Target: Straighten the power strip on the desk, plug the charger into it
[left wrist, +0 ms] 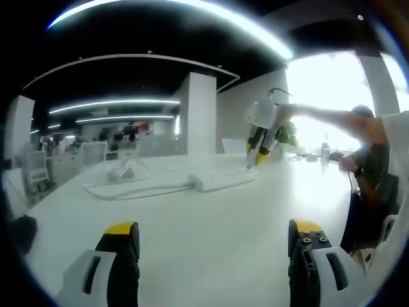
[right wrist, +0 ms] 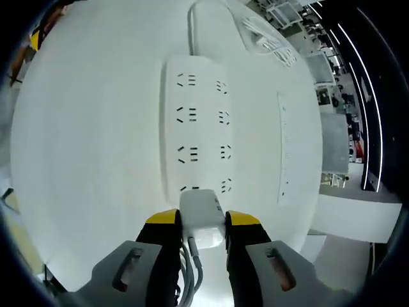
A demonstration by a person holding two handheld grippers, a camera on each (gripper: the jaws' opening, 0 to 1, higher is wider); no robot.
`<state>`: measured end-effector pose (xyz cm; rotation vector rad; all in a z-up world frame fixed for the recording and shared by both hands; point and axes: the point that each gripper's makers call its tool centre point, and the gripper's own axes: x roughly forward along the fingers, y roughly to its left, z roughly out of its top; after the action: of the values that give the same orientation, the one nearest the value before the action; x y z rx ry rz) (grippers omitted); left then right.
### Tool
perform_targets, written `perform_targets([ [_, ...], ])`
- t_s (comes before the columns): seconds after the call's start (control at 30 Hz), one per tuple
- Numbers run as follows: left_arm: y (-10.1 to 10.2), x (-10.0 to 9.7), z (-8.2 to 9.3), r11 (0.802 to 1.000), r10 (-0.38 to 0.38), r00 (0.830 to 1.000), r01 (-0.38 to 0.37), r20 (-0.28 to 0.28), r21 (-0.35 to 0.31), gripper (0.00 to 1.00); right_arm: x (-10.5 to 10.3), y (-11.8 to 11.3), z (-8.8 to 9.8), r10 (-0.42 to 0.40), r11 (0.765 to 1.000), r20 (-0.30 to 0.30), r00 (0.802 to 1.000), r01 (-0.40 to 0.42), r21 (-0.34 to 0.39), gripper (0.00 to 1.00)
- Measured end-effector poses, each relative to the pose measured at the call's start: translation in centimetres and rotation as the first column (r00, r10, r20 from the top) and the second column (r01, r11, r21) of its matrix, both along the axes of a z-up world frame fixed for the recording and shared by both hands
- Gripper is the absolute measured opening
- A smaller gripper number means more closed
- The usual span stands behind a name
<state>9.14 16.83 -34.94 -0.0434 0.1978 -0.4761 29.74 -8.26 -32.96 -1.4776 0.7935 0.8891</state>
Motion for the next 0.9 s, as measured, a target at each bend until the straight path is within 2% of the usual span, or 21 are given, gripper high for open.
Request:
perform_targets([
  [0.9,0.08,0.04,-0.16,1.000,0.005,1.000,-0.005,0.002,0.002,0.99,0.59,0.10,-0.48,0.005,0.999,-0.011,1.000,-0.006,-0.042,0.24],
])
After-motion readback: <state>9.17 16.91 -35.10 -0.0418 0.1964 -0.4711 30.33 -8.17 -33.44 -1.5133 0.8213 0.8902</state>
